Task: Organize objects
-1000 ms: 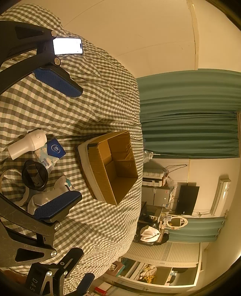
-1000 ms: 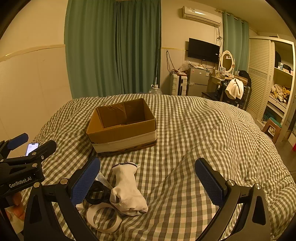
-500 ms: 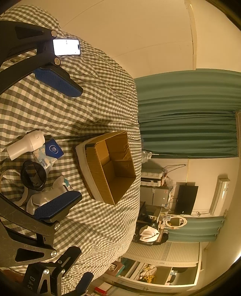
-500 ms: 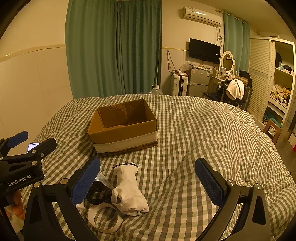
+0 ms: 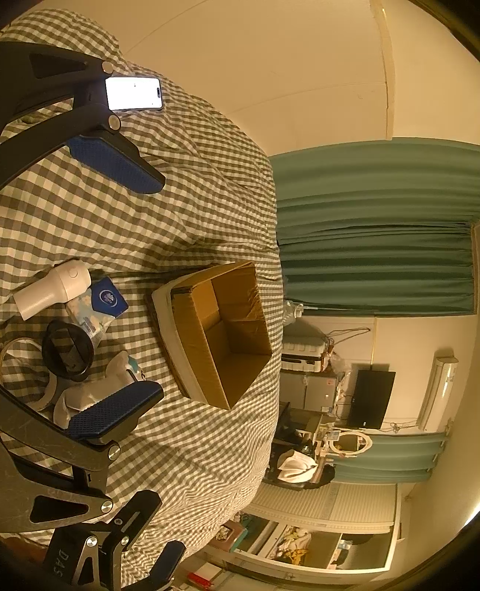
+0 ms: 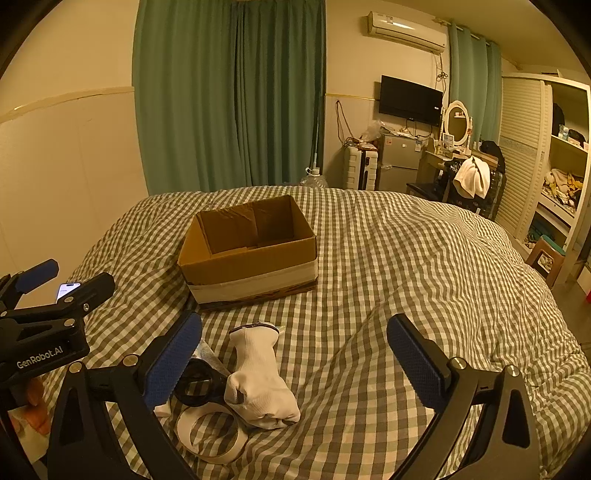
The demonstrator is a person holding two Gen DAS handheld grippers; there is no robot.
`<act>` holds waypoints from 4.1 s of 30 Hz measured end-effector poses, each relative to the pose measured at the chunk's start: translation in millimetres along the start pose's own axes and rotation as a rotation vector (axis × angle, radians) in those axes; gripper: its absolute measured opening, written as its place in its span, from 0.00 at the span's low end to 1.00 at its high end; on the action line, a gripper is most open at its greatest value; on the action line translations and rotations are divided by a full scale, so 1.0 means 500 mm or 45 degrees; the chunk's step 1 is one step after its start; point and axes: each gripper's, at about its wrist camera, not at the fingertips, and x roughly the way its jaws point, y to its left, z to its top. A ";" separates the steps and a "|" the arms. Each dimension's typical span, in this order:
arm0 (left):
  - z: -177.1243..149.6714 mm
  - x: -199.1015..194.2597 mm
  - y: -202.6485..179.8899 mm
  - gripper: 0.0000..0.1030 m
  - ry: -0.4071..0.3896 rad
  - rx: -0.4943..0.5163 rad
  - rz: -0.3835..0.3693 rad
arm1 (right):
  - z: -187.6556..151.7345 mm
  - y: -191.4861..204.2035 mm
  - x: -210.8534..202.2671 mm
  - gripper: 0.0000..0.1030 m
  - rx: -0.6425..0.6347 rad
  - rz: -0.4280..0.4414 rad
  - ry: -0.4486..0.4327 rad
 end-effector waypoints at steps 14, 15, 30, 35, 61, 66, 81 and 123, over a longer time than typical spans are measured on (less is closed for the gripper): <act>-0.004 -0.010 0.005 1.00 -0.001 -0.007 -0.012 | 0.004 0.005 -0.013 0.98 -0.014 0.006 -0.011; -0.003 -0.013 0.006 1.00 -0.005 -0.009 -0.015 | 0.004 0.006 -0.017 0.98 -0.017 0.008 -0.014; -0.055 0.051 0.006 1.00 0.167 0.022 0.003 | -0.014 0.020 0.015 0.98 -0.087 0.088 0.090; -0.115 0.123 -0.005 1.00 0.325 0.072 0.009 | -0.044 0.018 0.083 0.98 -0.095 0.074 0.204; -0.228 0.206 -0.034 0.51 0.549 0.160 -0.014 | -0.144 0.068 0.257 0.42 -0.155 0.223 0.564; -0.212 0.153 -0.041 0.22 0.482 0.147 -0.052 | -0.138 0.077 0.225 0.42 -0.178 0.197 0.522; -0.172 0.113 -0.003 0.09 0.414 0.065 -0.069 | -0.126 0.071 0.147 0.42 -0.167 0.186 0.444; 0.168 0.567 0.004 0.09 0.359 0.147 -0.029 | 0.272 0.082 0.568 0.43 -0.080 0.428 0.388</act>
